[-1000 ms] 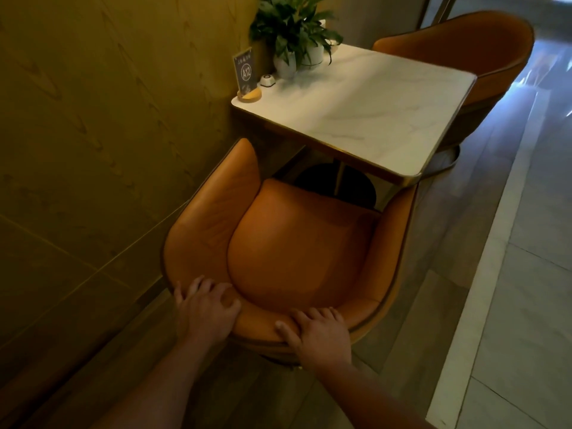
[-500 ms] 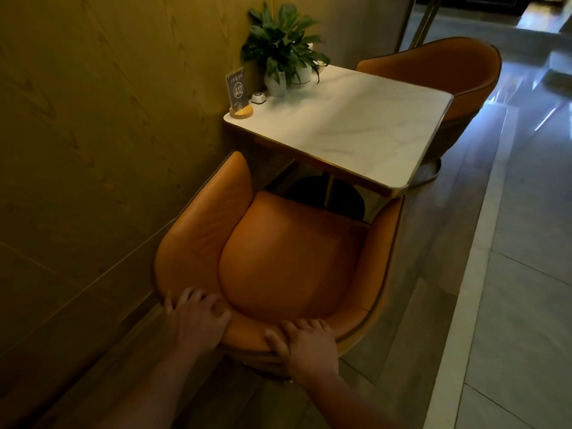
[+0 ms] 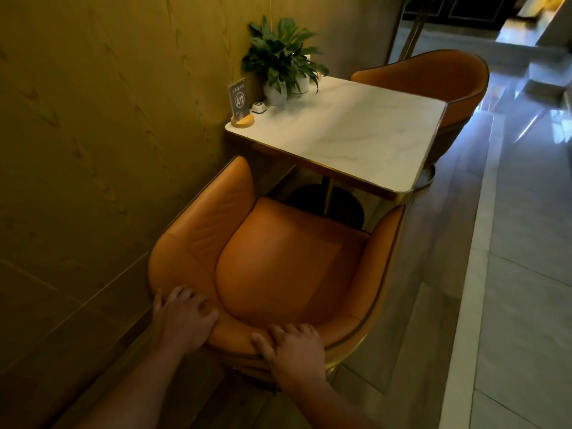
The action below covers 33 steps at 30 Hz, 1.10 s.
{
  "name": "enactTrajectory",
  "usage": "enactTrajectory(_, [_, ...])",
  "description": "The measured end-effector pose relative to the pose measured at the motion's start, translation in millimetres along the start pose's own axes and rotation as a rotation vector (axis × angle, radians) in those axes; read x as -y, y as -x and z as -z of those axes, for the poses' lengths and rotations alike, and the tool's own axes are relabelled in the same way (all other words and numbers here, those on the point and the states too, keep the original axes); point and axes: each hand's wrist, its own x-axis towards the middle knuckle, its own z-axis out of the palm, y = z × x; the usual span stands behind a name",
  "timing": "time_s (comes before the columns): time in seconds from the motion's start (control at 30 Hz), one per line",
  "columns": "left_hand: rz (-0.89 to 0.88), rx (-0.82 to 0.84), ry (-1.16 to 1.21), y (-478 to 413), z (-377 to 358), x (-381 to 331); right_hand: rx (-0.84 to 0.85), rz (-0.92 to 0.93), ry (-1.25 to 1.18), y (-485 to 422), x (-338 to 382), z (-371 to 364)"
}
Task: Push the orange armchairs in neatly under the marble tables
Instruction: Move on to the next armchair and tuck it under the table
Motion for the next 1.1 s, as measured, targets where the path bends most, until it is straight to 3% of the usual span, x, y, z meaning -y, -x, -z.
enactTrajectory(0.2, [-0.023, 0.061, 0.007, 0, 6, 2, 0.032, -0.013, -0.032, 1, 3, 2])
enactTrajectory(0.53, [-0.044, 0.213, 0.043, 8, 23, -8, 0.226, -0.088, -0.171, -2, -5, 22])
enactTrajectory(1.1, [-0.127, 0.095, 0.127, 81, 111, -73, -0.015, -0.078, -0.197, 21, 0, 142])
